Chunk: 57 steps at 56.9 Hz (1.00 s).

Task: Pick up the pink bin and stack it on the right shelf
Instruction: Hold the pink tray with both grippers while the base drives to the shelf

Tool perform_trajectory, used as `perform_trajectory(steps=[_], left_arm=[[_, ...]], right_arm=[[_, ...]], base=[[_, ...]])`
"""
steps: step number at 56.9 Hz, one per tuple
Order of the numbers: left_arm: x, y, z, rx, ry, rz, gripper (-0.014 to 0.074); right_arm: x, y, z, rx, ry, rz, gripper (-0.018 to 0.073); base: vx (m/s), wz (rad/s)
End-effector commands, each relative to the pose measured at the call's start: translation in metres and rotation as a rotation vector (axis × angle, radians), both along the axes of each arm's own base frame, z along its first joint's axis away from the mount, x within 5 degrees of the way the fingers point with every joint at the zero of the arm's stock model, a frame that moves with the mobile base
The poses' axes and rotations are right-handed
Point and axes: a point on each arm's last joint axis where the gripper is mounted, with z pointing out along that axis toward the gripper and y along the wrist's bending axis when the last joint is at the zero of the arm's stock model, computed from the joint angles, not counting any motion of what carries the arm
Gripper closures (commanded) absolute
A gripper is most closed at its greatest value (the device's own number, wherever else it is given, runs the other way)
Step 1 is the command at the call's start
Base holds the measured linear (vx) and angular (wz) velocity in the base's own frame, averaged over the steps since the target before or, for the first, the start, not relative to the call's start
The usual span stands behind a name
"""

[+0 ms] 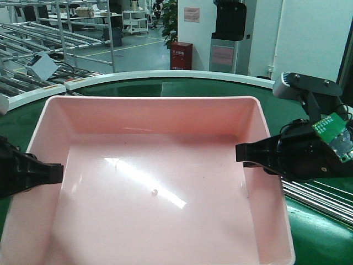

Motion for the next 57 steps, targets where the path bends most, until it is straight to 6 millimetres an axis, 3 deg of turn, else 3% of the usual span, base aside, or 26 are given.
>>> perform_trajectory(steps=[1, 35, 57], left_arm=[[-0.0033, 0.0102, 0.022, 0.052, -0.152, 0.024, 0.0598], [-0.0033, 0.0102, 0.022, 0.052, -0.152, 0.024, 0.0598], [-0.0035, 0.0102, 0.0216, 0.053, -0.147, 0.024, 0.0598]], right_arm=[[-0.0044, -0.0151, 0.0277, -0.052, -0.175, -0.036, 0.0568], [-0.0044, -0.0152, 0.0277, -0.053, -0.175, -0.036, 0.0568], [-0.0044, -0.0152, 0.0277, -0.054, -0.175, -0.036, 0.0568]], base=[[-0.09, 0.04], [-0.23, 0.01], [-0.32, -0.3]])
